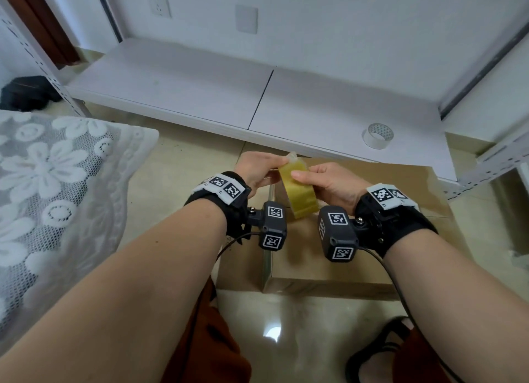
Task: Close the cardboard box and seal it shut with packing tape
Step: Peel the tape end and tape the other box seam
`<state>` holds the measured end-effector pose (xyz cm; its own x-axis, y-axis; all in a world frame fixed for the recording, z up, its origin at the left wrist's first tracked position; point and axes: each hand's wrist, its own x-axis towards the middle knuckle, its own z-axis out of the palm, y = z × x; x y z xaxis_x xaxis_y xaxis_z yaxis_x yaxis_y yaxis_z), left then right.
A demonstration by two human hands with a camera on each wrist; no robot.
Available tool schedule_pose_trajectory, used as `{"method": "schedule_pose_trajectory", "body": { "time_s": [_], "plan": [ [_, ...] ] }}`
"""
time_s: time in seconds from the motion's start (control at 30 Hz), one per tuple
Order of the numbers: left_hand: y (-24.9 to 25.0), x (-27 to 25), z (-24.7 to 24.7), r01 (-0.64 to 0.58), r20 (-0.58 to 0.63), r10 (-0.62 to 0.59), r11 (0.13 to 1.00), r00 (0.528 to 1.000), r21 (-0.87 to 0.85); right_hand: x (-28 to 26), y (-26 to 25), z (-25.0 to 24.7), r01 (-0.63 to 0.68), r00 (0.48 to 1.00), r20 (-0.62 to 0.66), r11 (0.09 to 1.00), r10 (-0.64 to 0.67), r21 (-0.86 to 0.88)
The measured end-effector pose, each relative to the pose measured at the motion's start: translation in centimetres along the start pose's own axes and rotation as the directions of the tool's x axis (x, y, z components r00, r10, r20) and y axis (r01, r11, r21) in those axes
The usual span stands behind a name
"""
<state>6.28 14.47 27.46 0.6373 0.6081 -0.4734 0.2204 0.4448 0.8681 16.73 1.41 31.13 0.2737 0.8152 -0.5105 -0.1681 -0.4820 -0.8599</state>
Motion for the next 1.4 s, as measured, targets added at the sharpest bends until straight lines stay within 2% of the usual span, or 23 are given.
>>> {"method": "schedule_pose_trajectory", "body": {
  "time_s": [0.07, 0.13, 0.23, 0.6, 0.73, 0.83, 0.93, 1.1, 1.2, 1.4],
  "plan": [
    [0.3, 0.9, -0.5, 0.0, -0.007, 0.0, 0.998, 1.0, 0.06, 0.3, -0.1, 0.0, -0.038, 0.995, 0.096, 0.998, 0.042, -0.047],
    [0.5, 2.1, -1.1, -0.011, -0.045, 0.017, 0.99, 0.999, 0.138, 0.6, -0.3, 0.3, -0.065, 0.988, 0.135, 0.994, 0.076, -0.087],
    [0.4, 3.4, -2.0, -0.015, -0.086, 0.031, 0.984, 0.996, 0.179, 1.4, -0.5, 0.7, -0.06, 0.991, 0.116, 0.997, 0.064, -0.042],
    [0.5, 6.4, -3.2, 0.005, -0.076, 0.005, 0.992, 0.997, 0.13, 3.9, -0.3, 0.9, -0.034, 0.999, 0.037, 0.993, 0.03, 0.11],
    [1.2, 7.2, -4.1, 0.01, -0.023, -0.004, 0.967, 1.0, 0.256, 4.5, 0.2, 1.0, -0.004, 0.999, 0.034, 0.995, 0.0, 0.102],
    [1.2, 7.8, -4.7, 0.039, 0.029, -0.047, 0.969, 0.998, 0.242, 4.5, 1.0, 1.0, -0.019, 0.992, 0.122, 0.994, 0.006, 0.103],
    [1.3, 8.2, -4.9, 0.021, 0.058, -0.036, 0.97, 0.998, 0.241, 4.8, 1.3, 0.6, -0.05, 0.984, 0.173, 0.995, 0.034, 0.09],
    [1.8, 8.4, -4.9, -0.01, 0.175, -0.04, 0.961, 0.984, 0.278, 4.7, 1.1, 0.6, -0.04, 0.994, 0.106, 0.99, 0.026, 0.132],
    [1.6, 8.9, -4.8, -0.041, 0.145, -0.011, 0.936, 0.989, 0.35, 4.9, 1.3, 0.9, -0.024, 0.998, 0.056, 0.986, 0.015, 0.163],
    [1.4, 10.0, -4.5, -0.038, 0.16, -0.04, 0.888, 0.986, 0.457, 5.6, 2.0, 1.6, -0.019, 0.999, -0.03, 0.973, 0.026, 0.229]
  ]
}}
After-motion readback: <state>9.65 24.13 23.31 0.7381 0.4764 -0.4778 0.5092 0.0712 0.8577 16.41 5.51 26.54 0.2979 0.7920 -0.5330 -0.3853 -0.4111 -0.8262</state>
